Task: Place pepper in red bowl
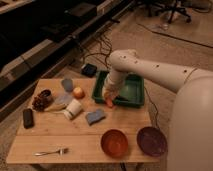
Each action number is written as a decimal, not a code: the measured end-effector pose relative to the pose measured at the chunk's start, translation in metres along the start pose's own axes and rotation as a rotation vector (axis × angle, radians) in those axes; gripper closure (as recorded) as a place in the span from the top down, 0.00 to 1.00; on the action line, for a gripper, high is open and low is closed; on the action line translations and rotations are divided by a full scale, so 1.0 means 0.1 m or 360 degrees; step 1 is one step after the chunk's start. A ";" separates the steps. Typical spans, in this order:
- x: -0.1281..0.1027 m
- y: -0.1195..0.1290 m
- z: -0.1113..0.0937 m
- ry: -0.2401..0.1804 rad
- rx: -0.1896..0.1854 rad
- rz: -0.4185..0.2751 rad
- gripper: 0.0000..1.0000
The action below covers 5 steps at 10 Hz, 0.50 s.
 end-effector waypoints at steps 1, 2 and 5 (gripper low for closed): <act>0.12 0.06 0.01 -0.0018 -0.0013 -0.0048 0.00; 0.36 0.17 0.03 -0.0045 -0.0033 -0.0117 0.00; 1.12 0.48 0.15 -0.0052 -0.0116 -0.0281 0.00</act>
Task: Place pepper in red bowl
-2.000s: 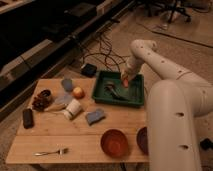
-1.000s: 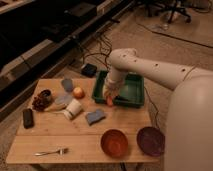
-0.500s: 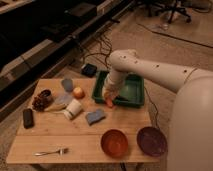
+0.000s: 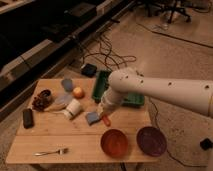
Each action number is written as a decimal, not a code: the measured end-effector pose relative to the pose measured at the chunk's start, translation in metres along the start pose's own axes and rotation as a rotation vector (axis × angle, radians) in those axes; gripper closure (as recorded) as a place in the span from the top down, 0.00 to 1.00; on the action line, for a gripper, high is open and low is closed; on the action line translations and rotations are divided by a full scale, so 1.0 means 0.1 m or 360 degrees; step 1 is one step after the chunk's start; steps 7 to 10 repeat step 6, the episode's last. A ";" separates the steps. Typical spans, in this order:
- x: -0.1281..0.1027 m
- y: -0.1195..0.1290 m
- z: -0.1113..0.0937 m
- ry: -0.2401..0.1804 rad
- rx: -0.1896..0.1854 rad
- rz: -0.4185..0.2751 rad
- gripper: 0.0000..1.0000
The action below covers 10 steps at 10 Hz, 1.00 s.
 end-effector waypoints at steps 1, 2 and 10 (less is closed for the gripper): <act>0.22 0.09 0.04 0.0004 -0.0024 -0.0033 0.00; 0.33 0.14 0.05 0.0003 -0.0033 -0.0041 0.00; 0.76 0.13 0.11 0.0012 -0.0108 0.0007 0.00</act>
